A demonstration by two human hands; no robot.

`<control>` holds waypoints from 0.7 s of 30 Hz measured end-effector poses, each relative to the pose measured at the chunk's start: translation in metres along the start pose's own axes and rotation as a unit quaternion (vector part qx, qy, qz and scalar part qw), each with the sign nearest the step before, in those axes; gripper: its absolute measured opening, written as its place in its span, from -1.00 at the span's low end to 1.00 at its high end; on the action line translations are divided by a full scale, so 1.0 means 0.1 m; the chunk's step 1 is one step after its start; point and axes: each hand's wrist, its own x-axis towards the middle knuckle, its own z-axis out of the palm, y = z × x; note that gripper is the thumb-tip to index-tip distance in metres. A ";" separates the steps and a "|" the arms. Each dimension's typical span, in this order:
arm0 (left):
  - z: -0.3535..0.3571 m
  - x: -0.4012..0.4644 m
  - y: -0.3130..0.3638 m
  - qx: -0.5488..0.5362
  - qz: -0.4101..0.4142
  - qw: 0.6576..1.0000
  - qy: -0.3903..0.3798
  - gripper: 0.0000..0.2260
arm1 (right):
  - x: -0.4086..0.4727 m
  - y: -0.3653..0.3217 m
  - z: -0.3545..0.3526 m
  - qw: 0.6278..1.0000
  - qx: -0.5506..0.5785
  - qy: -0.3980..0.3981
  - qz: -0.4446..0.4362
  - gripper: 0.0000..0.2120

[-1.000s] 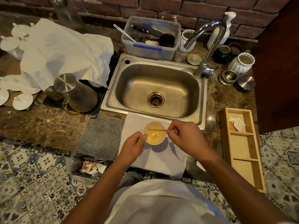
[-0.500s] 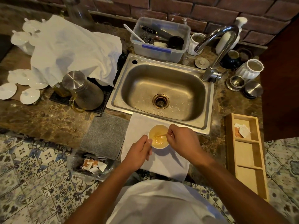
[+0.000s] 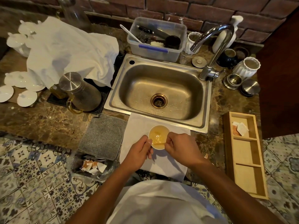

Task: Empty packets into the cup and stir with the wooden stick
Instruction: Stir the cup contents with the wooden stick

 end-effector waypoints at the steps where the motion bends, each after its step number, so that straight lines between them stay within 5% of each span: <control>1: 0.01 -0.01 0.01 0.003 0.001 1.000 -0.003 -0.75 | 0.00 -0.02 0.02 1.000 0.007 0.000 0.003 -0.83; 10: 0.10 -0.06 0.04 0.010 0.003 1.000 -0.022 -0.73 | 0.11 -0.05 -0.01 0.997 0.003 0.076 0.010 -0.85; 21: 0.01 -0.01 -0.02 -0.014 -0.002 1.000 0.002 -0.74 | 0.05 0.00 -0.05 1.000 -0.006 -0.007 0.017 -0.89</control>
